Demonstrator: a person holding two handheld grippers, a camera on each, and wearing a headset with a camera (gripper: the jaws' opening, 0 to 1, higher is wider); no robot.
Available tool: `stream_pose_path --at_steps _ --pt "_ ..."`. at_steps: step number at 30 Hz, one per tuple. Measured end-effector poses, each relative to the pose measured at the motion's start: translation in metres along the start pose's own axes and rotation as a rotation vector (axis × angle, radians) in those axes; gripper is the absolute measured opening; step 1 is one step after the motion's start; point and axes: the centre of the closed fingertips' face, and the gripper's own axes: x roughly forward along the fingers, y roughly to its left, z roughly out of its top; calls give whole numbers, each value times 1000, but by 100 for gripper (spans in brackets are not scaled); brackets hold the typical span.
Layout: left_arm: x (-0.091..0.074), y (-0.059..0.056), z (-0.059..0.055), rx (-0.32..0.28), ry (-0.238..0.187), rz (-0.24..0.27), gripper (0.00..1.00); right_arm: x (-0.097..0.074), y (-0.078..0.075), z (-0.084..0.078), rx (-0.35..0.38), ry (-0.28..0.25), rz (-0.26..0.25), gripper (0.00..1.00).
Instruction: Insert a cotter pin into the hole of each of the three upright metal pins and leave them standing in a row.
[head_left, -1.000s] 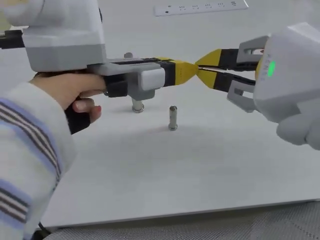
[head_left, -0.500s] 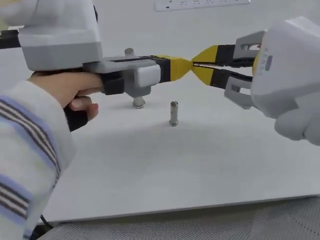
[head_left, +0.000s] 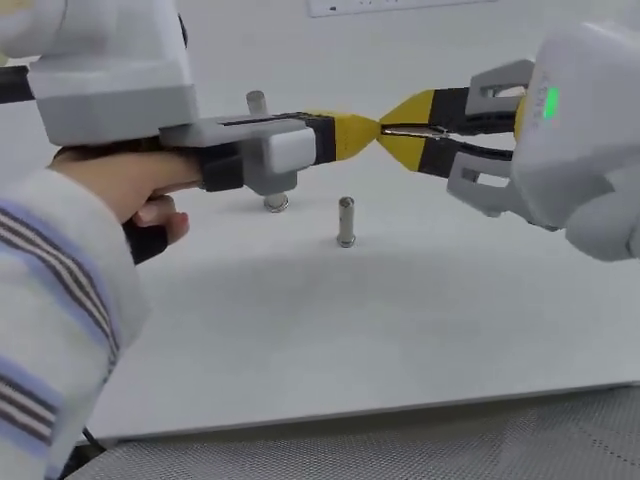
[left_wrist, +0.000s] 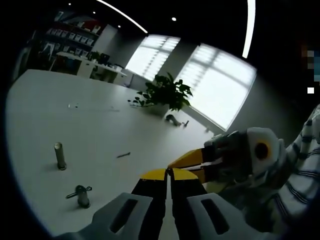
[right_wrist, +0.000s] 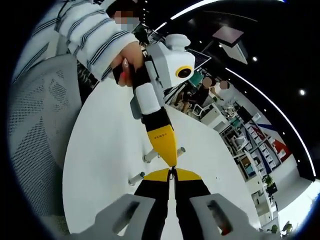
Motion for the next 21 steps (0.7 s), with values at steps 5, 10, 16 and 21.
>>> stream_pose_path --at_steps 5,10,16,21 --pt "-4 2 -2 22 12 5 0 1 5 -12 127 -9 28 6" --pt "-7 2 -9 102 49 -2 0 2 18 -9 347 -69 127 9" --pt "-10 -7 -21 255 122 -38 0 4 28 -7 605 -142 248 12" --pt "-11 -15 -18 308 121 -81 0 2 30 -6 677 -177 281 8"
